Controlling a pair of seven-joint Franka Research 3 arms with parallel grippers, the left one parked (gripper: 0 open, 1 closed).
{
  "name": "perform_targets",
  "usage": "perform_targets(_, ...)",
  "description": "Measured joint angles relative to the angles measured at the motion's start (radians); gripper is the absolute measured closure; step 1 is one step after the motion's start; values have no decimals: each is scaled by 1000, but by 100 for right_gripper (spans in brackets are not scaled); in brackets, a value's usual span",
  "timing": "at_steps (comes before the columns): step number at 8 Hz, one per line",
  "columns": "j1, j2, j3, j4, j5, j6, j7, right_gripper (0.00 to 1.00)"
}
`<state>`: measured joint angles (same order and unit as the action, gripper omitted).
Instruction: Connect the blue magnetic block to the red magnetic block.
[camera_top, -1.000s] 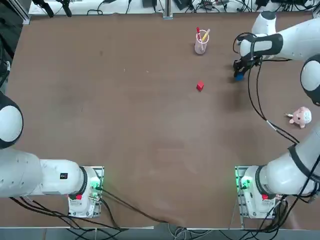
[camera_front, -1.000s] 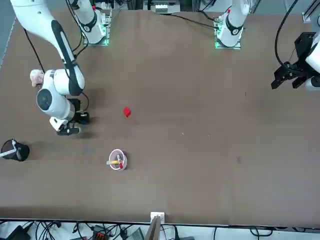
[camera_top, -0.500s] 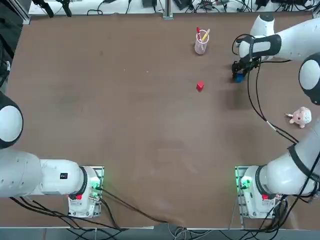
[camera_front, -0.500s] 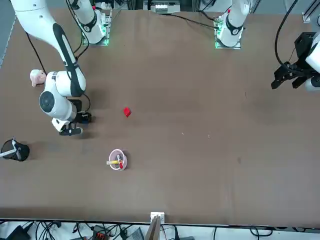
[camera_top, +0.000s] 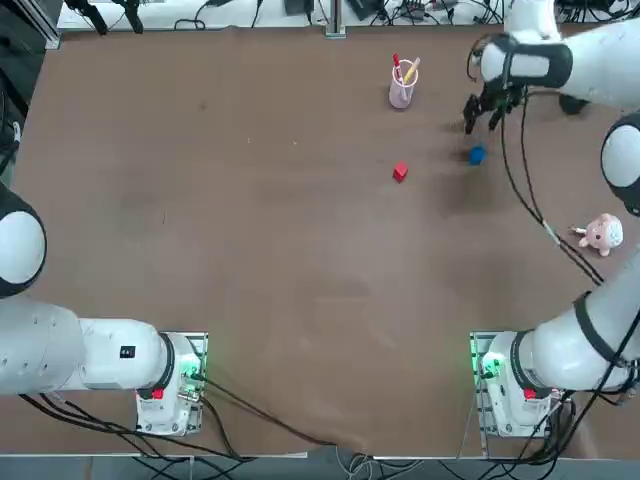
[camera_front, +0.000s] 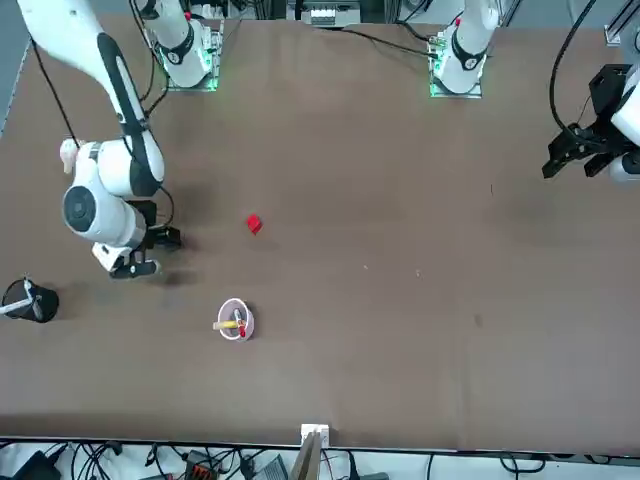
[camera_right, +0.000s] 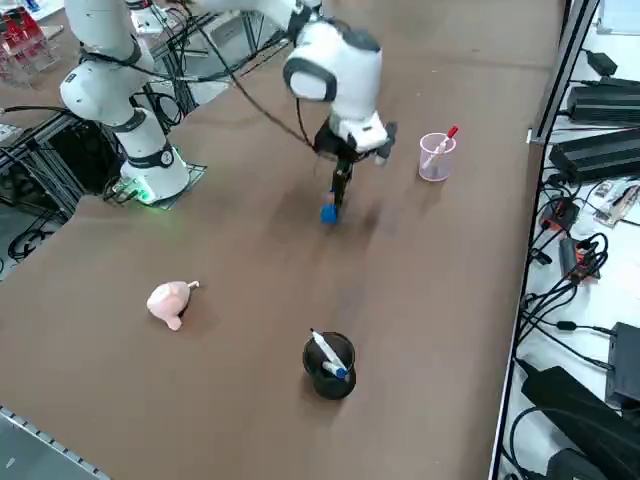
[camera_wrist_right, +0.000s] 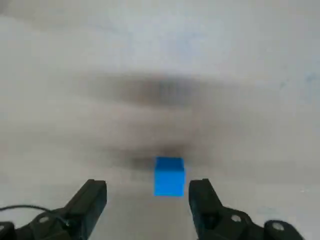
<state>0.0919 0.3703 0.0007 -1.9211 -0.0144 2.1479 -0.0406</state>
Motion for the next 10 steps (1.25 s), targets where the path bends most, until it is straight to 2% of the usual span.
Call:
perform_targets(2,94,-62,4,14,3,-31,2,0)
perform_targets(4,204,-74,7,14,20,-23,108,0)
perform_targets(7,329,-31,9,19,27,20,174,0)
perform_targets(10,410,73,9,13,23,190,158,0)
